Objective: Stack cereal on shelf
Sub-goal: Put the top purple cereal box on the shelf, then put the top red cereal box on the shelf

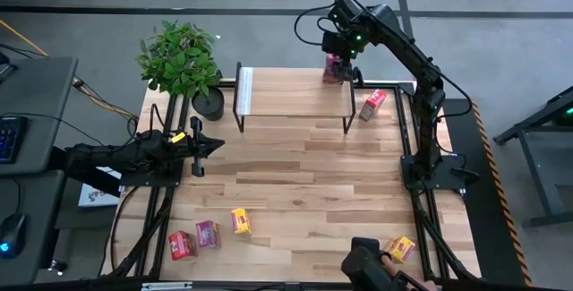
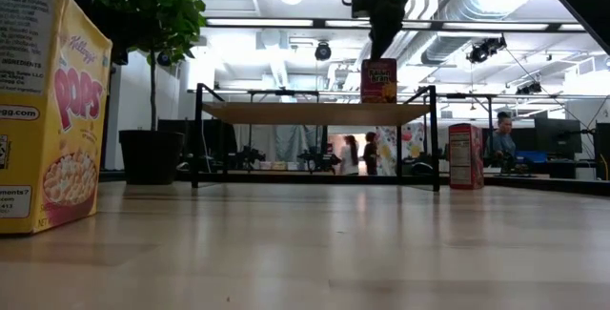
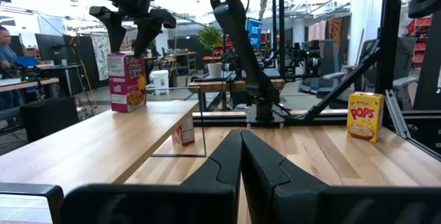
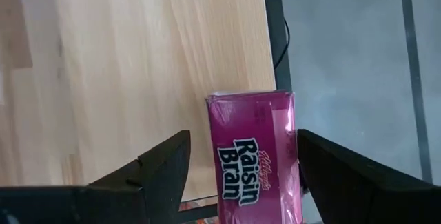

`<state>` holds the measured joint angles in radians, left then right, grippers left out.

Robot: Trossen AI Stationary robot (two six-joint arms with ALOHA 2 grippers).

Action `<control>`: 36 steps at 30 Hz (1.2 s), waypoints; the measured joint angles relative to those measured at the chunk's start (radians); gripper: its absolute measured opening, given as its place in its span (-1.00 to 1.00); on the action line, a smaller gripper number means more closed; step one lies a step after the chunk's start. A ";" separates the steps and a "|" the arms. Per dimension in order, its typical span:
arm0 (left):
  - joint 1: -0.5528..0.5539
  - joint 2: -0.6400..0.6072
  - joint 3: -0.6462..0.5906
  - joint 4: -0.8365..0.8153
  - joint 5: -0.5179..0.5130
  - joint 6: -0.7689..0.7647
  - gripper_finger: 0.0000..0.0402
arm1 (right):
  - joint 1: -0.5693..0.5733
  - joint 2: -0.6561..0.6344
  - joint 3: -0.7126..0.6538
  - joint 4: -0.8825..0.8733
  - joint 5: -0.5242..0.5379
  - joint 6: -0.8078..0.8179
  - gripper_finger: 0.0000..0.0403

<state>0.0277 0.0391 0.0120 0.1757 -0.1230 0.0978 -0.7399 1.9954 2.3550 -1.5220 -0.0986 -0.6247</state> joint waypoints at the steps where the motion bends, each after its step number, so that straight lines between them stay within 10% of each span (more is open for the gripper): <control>1: 0.000 0.000 0.000 0.000 0.000 0.000 -1.00 | 0.000 -0.004 0.000 0.001 -0.010 0.000 0.27; 21: 0.000 0.000 0.000 0.000 0.000 0.000 -1.00 | -0.002 -0.073 0.000 0.056 -0.177 0.029 0.27; 36: 0.000 0.000 0.000 0.000 0.000 0.000 -1.00 | 0.026 -0.218 -0.103 -0.042 -0.501 0.408 0.27</control>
<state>0.0275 0.0391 0.0122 0.1757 -0.1230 0.0977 -0.7142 1.7773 2.2521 -1.5644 -0.5993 -0.2167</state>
